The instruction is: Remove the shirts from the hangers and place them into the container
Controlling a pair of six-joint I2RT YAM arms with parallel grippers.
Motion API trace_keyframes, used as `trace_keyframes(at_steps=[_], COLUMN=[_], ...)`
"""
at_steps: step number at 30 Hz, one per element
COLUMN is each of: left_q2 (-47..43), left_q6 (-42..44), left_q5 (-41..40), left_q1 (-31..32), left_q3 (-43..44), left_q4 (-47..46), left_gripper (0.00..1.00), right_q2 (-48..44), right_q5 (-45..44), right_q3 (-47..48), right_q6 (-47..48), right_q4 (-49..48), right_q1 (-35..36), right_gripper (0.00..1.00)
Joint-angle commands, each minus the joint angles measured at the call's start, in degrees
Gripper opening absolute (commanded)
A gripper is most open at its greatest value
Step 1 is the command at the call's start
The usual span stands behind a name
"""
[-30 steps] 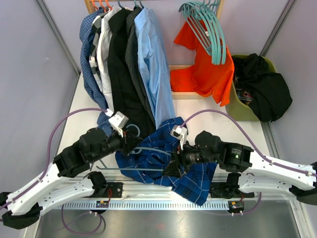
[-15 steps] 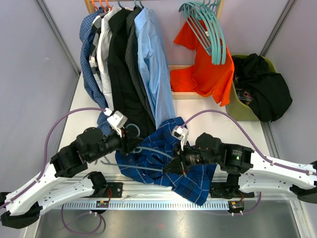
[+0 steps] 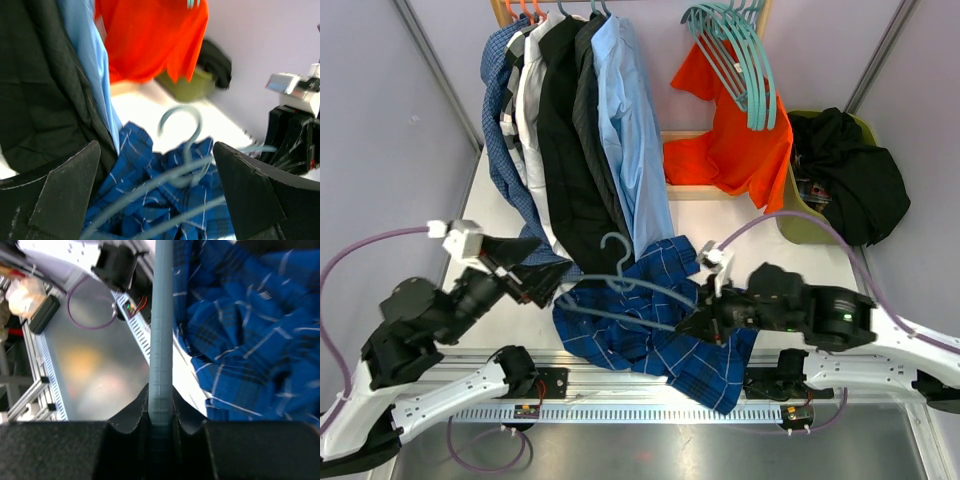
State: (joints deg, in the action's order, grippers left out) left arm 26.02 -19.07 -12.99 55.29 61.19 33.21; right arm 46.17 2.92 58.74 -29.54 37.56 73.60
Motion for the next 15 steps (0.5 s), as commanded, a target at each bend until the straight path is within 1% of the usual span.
trace_keyframes(at_steps=[1, 2, 4, 5, 7, 8, 9, 10, 11, 12, 13, 14, 15], left_q2=[-4.7, -5.6, -8.0, -8.7, -11.1, -11.9, -12.6, -13.8, -14.2, -14.7, -15.6, -16.0, -16.3], left_q6=[-0.7, -1.5, -2.6, -3.8, -5.0, -6.1, -6.7, -7.2, -8.1, -8.5, -9.2, -9.5, -9.8], left_q5=[-3.6, -4.1, -4.6, -4.9, -5.1, -5.2, -5.2, -5.1, -5.2, -5.1, -4.8, -4.7, -4.5], left_q1=[-0.2, -0.2, -0.2, -0.2, -0.2, -0.2, -0.2, -0.2, -0.2, -0.1, -0.2, -0.2, -0.2], left_q3=[0.0, -0.5, -1.9, -2.6, -5.1, -5.9, -6.5, -7.6, -8.0, -8.5, -9.2, -9.7, -10.0], left_q4=[-3.9, -2.9, -1.7, -0.5, 0.4, 1.0, 1.2, 1.7, 2.0, 2.2, 2.3, 2.4, 2.4], left_gripper=[0.99, 0.99, 0.99, 0.99, 0.99, 0.99, 0.99, 0.99, 0.99, 0.99, 0.99, 0.99, 0.99], right_q2=[-5.6, -6.2, -7.4, -7.3, -5.5, -4.4, -2.2, -1.2, -0.1, 1.7, 2.5, 3.2, 4.8], right_q5=[-10.6, -15.1, -21.0, -28.1, -36.2, -44.1, -48.4, -52.0, -58.1, -61.2, -66.2, -67.9, -68.4], right_q3=[9.0, 10.3, 14.6, 17.5, 20.1, 21.1, 23.0, 23.9, 24.6, 25.2, 24.9, 24.3, 24.4], right_q6=[4.4, 4.8, 6.1, 6.4, 7.7, 8.3, 8.6, 9.6, 10.5, 13.3, 16.2, 19.3, 24.2], right_q4=[7.3, 8.7, 13.0, 14.4, 18.2, 19.0, 19.3, 18.8, 17.9, 14.7, 11.9, 8.7, 3.0], right_q1=[0.5, 0.4, 0.5, 0.5, 0.5, 0.4, 0.5, 0.5, 0.4, 0.4, 0.4, 0.5, 0.3], right_gripper=[0.00, 0.00, 0.00, 0.00, 0.00, 0.00, 0.00, 0.00, 0.00, 0.00, 0.00, 0.00, 0.00])
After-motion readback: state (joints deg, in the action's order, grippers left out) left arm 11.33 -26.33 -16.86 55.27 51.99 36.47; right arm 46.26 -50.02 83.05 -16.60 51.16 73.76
